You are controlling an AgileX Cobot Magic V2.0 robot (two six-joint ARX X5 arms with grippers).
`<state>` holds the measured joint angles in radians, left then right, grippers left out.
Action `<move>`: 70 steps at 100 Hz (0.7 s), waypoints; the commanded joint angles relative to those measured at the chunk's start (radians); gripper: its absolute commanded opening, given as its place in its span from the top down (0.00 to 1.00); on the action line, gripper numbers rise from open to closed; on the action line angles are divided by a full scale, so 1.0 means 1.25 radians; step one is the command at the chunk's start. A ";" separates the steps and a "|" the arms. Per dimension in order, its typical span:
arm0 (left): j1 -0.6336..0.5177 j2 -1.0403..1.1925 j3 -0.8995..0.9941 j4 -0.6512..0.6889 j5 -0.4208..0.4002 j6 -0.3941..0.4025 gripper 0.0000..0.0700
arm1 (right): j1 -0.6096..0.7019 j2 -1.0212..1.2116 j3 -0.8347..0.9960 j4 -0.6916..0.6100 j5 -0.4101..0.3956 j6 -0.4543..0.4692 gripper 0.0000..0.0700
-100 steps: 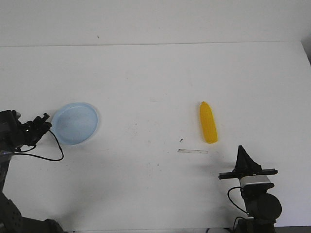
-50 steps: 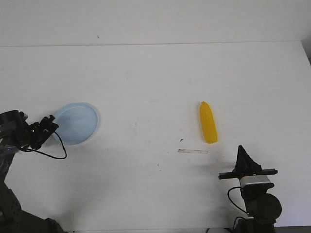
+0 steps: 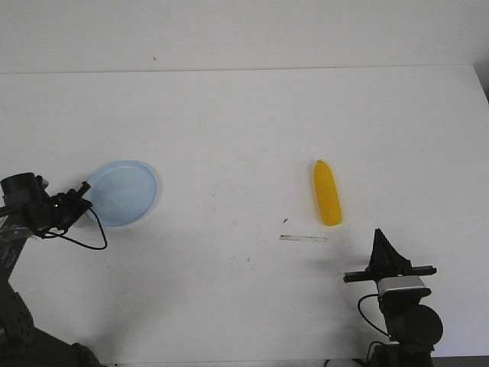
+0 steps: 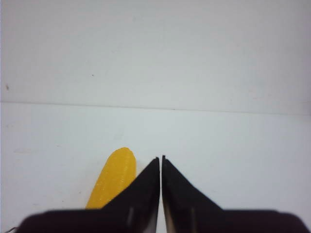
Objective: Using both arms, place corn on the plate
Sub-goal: 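Lower the left gripper and grip the near rim of the blue plate, then drag the blue plate with the left gripper toward the yellow corn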
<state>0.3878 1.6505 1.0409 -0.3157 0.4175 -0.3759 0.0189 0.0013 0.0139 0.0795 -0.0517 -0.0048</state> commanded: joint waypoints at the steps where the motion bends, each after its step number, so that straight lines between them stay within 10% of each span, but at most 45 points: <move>1: 0.003 0.016 0.011 -0.002 0.002 0.013 1.00 | 0.001 0.000 -0.001 0.008 -0.001 -0.009 0.99; 33: -0.069 -0.068 0.011 -0.001 0.002 -0.019 1.00 | 0.001 0.000 -0.001 0.008 -0.001 -0.009 0.99; 70: -0.415 -0.056 0.011 0.045 0.001 -0.091 1.00 | 0.001 0.000 -0.001 0.008 0.000 -0.009 0.99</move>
<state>-0.0711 1.5421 1.0409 -0.2787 0.4156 -0.4458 0.0189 0.0013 0.0139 0.0799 -0.0517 -0.0048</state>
